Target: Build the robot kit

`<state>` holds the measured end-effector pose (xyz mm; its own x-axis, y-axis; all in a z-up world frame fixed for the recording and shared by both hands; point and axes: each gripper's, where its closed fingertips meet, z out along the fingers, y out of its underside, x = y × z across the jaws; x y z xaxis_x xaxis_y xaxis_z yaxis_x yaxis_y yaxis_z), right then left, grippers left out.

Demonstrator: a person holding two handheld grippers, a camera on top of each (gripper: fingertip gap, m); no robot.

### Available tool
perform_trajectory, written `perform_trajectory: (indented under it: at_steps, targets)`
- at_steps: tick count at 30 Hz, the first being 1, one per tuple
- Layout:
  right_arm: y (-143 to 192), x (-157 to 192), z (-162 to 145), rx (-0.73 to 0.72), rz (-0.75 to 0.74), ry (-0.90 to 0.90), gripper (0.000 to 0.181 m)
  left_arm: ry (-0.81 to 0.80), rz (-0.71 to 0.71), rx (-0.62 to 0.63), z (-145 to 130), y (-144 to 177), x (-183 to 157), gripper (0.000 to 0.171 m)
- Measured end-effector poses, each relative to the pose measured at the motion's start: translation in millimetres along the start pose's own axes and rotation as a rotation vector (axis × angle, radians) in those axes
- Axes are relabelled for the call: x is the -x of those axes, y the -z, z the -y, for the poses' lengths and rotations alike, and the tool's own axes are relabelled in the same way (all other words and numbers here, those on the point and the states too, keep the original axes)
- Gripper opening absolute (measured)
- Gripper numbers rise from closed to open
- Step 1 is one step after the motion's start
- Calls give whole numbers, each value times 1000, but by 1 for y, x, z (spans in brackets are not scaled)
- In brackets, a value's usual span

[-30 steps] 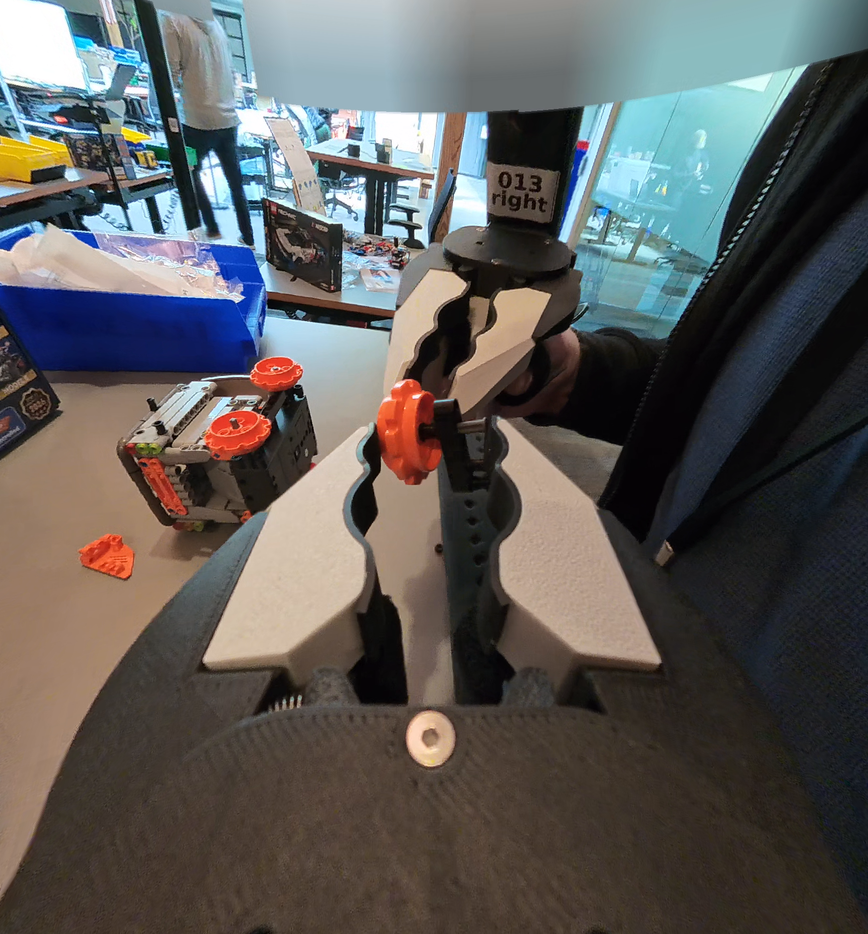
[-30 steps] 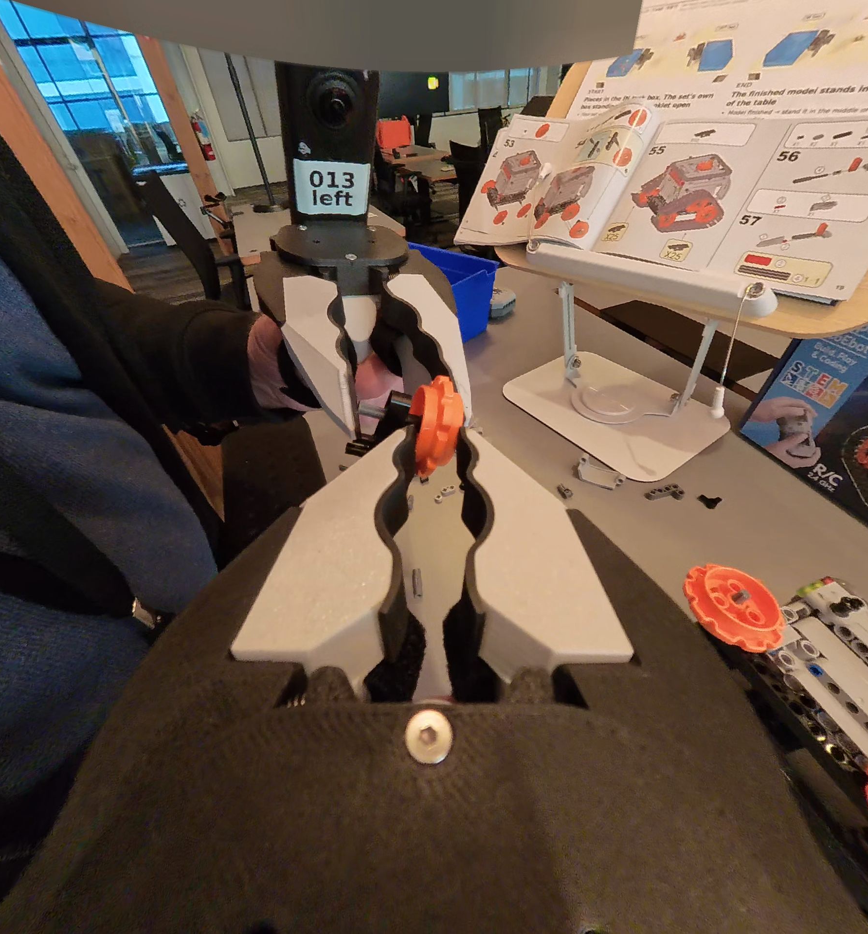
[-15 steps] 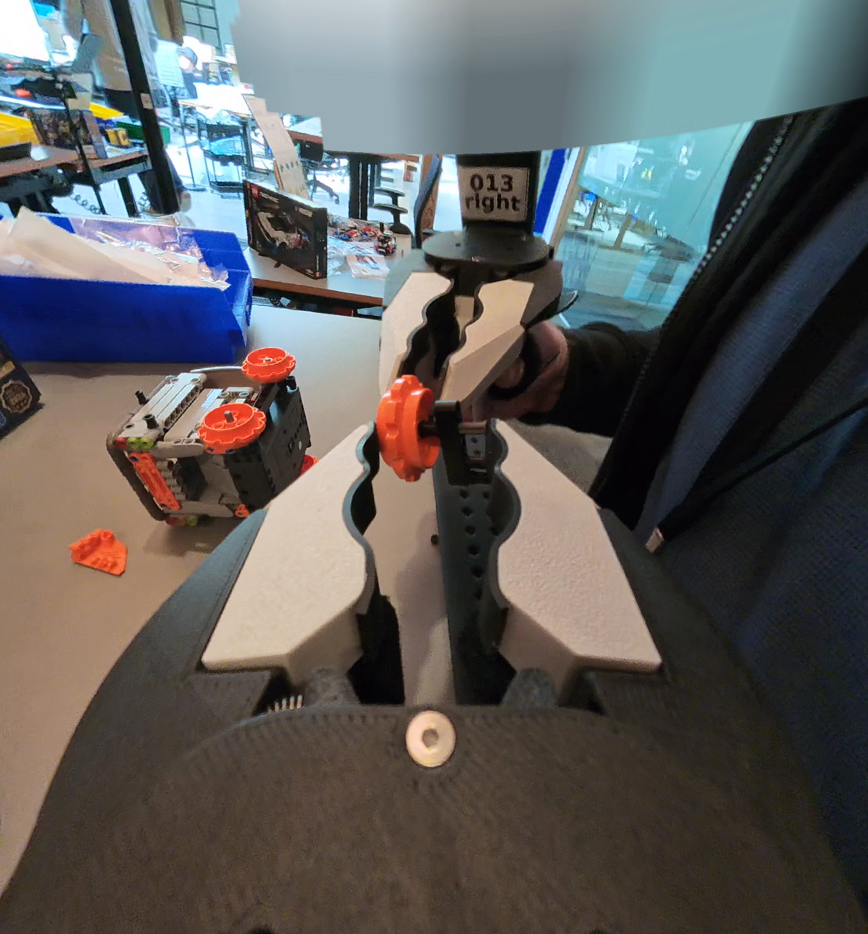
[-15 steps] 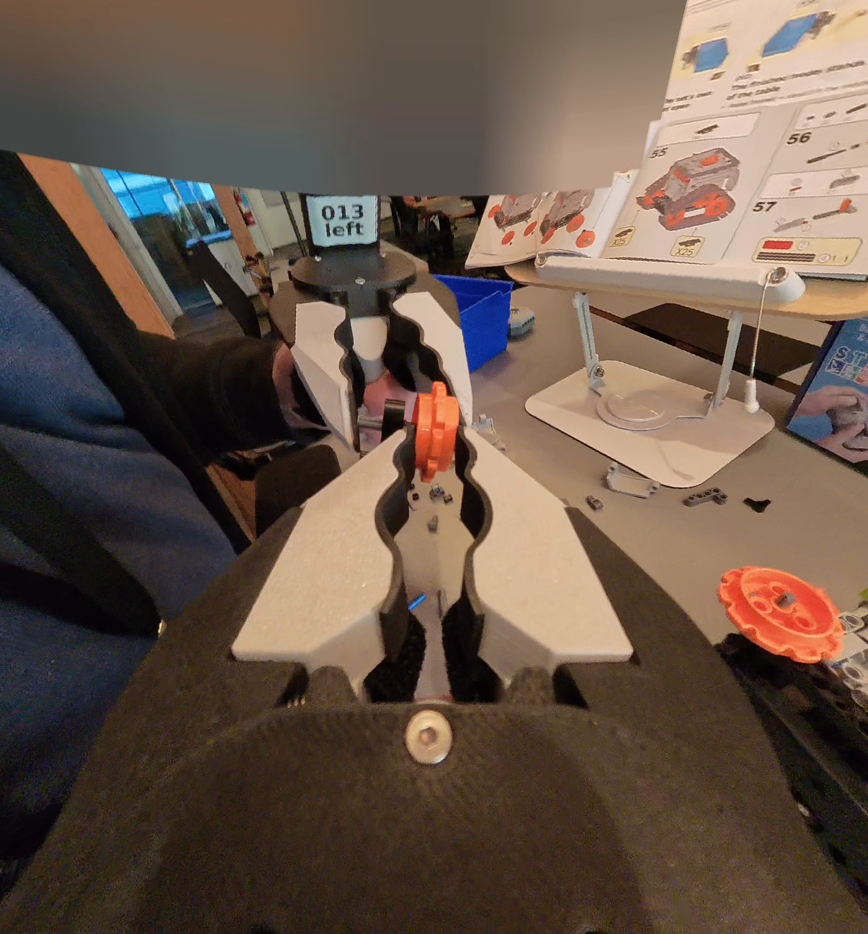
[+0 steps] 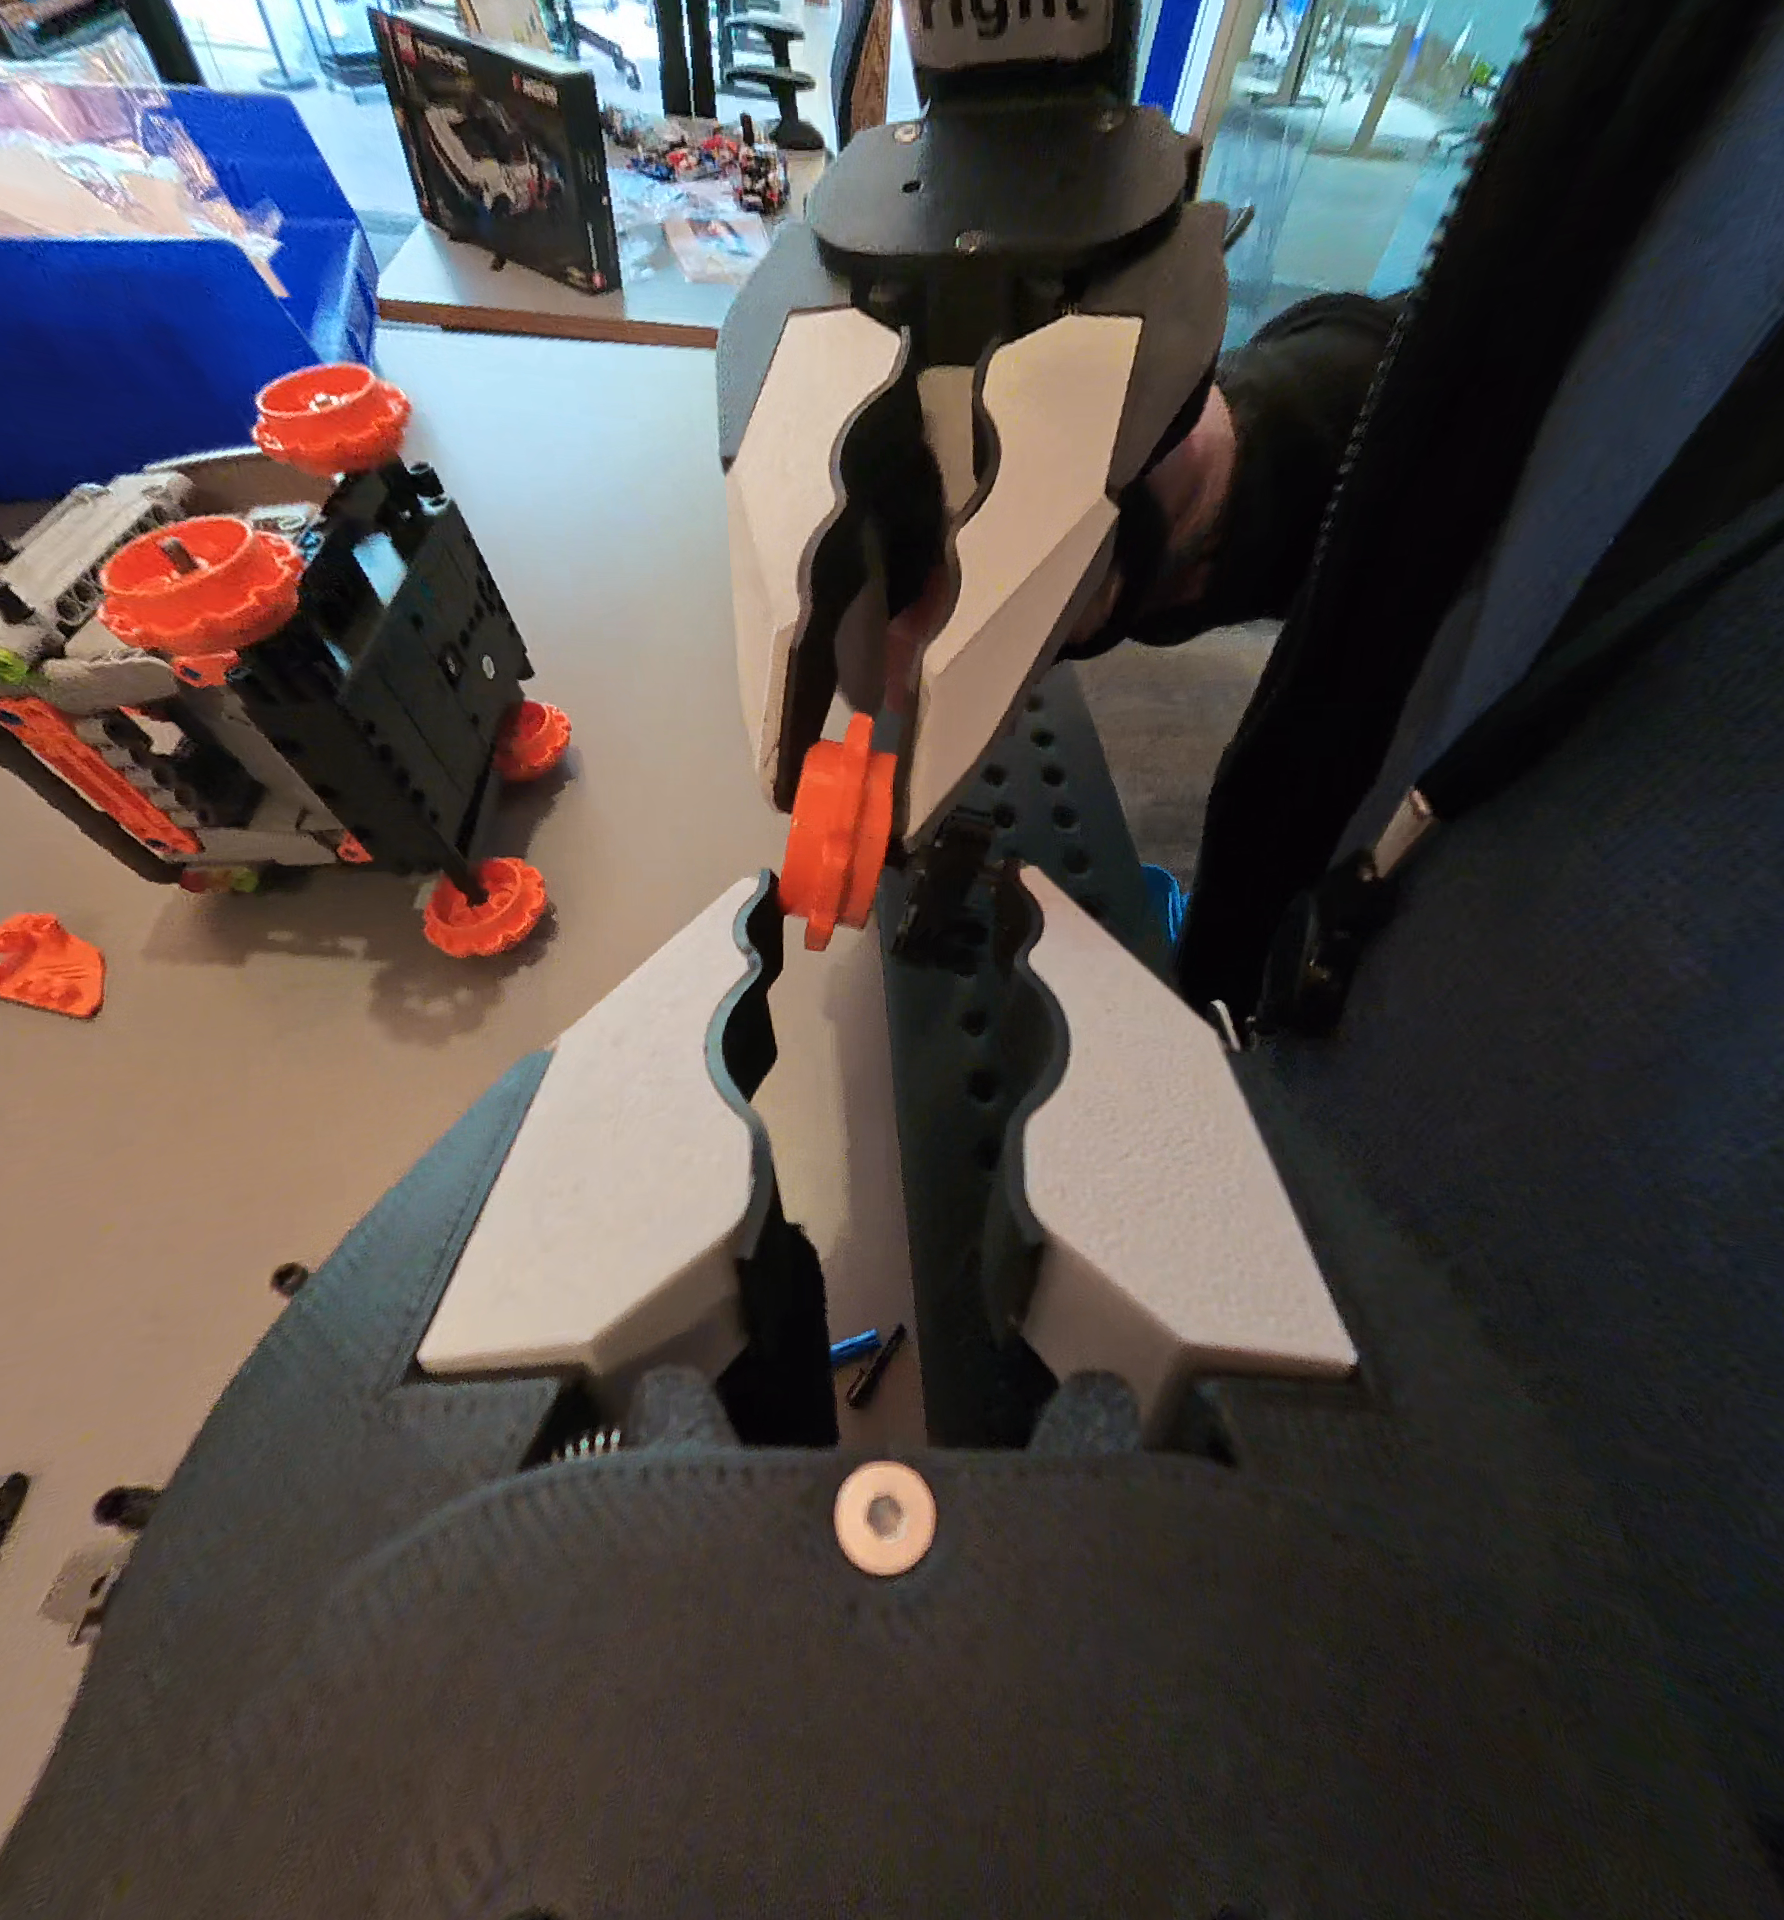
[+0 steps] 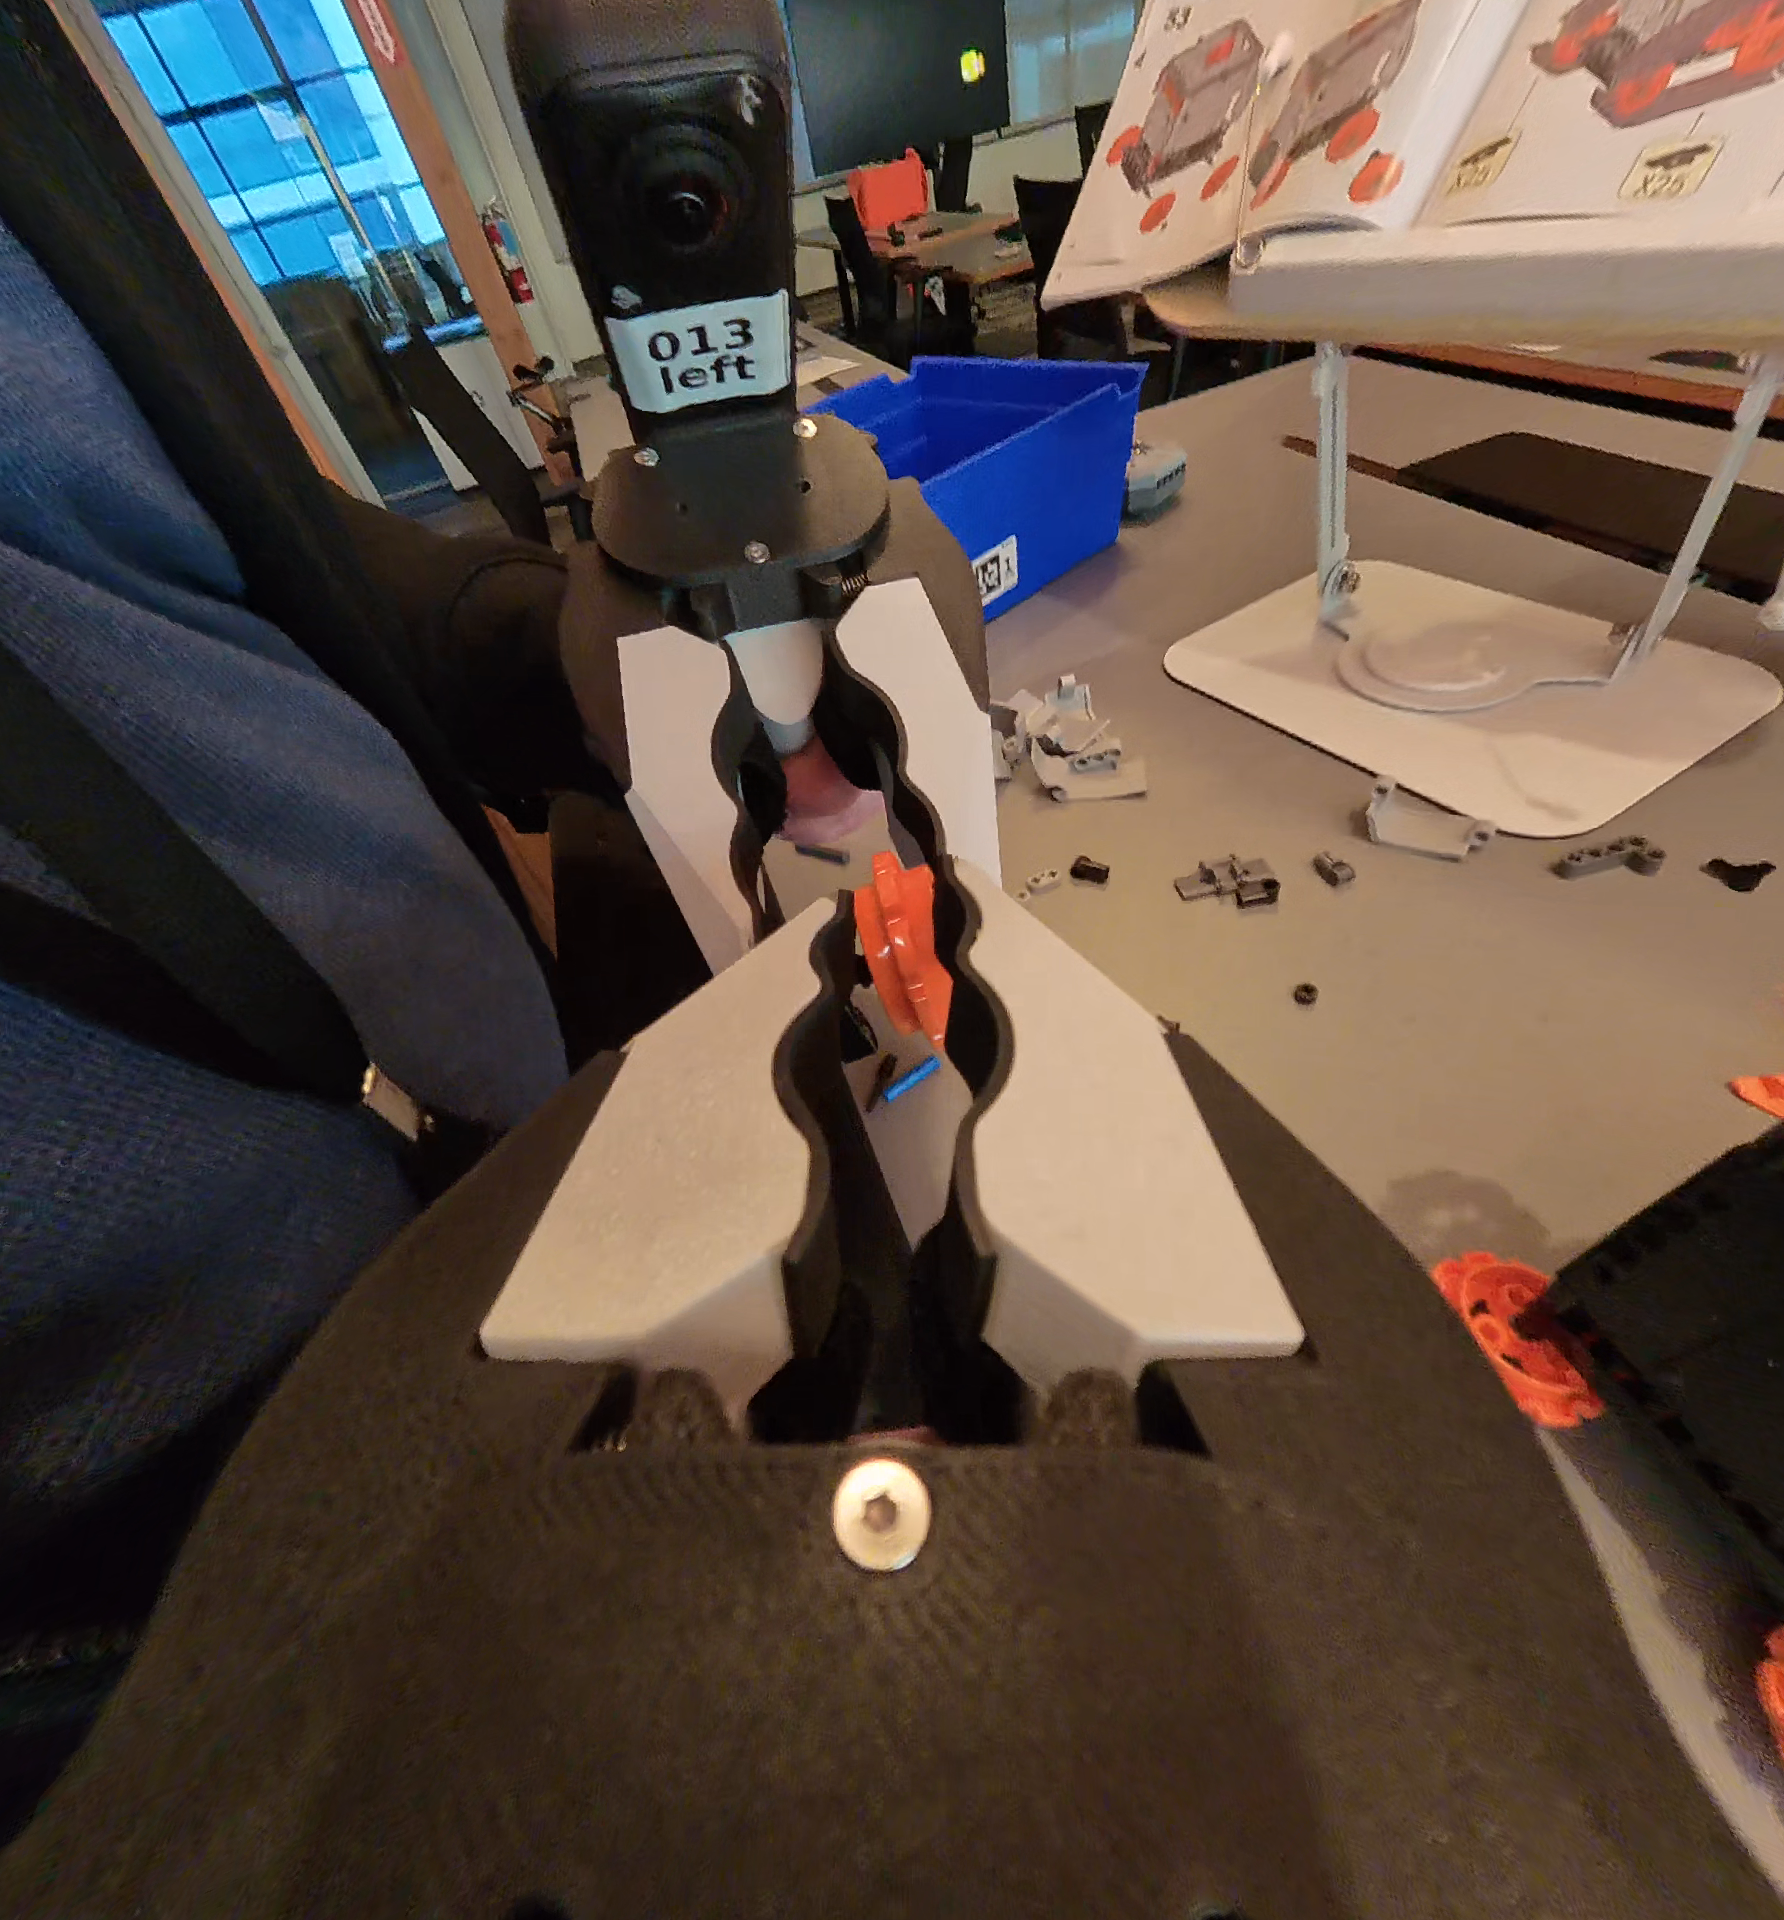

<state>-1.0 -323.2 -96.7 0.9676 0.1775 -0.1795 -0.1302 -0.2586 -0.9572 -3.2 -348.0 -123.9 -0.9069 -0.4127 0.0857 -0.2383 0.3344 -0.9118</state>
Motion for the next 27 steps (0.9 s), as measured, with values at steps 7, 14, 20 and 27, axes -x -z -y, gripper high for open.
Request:
perform_trajectory:
  at_steps: [7, 14, 20, 27]
  targets:
    - [3, -3, -13, -22, -18, -44, 12, -15, 25, 44, -11, -14, 1, 40]
    - [25, -7, -8, -10, 8, -12, 31, 47, 13, -1, -5, -14, 7, 40]
    - [21, -7, -21, 83, 3, 70, 32, 28, 2, -1, -3, -18, 5, 41]
    - [21, -6, -46, 134, 15, 63, 37, 45, -17, 8, -16, -27, 3, 41]
